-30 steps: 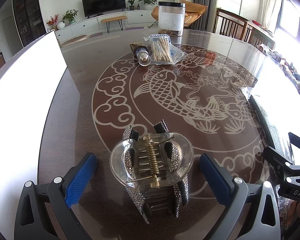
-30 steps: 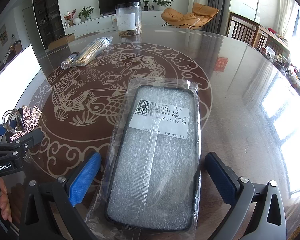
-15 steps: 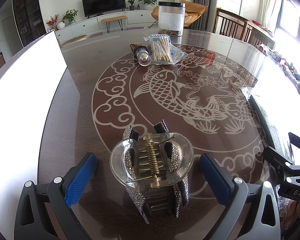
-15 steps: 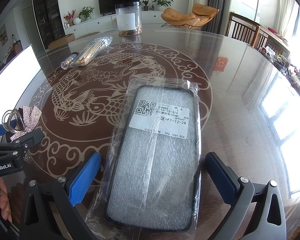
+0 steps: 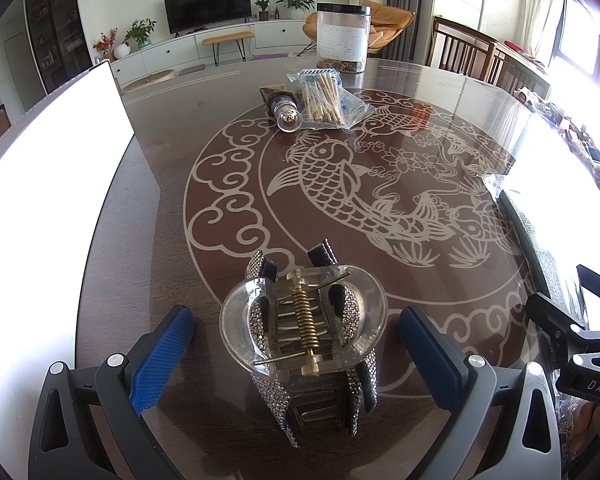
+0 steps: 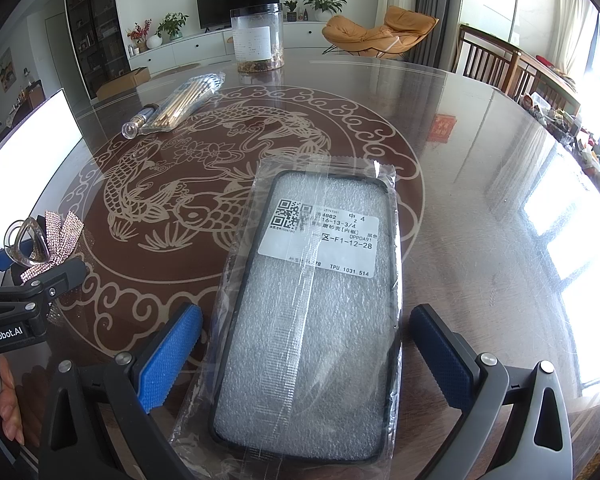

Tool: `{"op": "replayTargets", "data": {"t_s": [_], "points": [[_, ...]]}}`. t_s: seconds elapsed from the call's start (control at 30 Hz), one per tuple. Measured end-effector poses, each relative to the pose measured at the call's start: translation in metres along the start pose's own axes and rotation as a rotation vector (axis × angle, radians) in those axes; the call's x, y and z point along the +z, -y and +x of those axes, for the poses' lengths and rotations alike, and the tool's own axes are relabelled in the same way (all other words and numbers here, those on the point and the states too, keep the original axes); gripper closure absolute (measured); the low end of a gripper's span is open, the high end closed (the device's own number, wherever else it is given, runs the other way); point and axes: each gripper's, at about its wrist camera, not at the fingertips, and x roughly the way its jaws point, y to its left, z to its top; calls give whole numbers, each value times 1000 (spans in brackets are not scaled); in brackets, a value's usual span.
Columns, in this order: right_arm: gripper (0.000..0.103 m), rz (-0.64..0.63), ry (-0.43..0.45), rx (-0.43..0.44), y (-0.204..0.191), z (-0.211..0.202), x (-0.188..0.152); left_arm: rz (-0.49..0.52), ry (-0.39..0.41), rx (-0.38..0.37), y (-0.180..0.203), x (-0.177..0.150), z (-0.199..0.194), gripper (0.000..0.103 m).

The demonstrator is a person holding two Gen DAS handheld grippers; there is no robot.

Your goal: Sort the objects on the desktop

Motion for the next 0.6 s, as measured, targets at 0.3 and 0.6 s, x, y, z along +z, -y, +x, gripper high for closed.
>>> {"op": "replayTargets", "data": {"t_s": [0.3,0.6], "points": [[0,0,0,0,0,0,0,0,-1,0,0,0,0,0],[25,-32,-28,68,7,-3,11,35,13,-32,6,0,-12,48]]}}
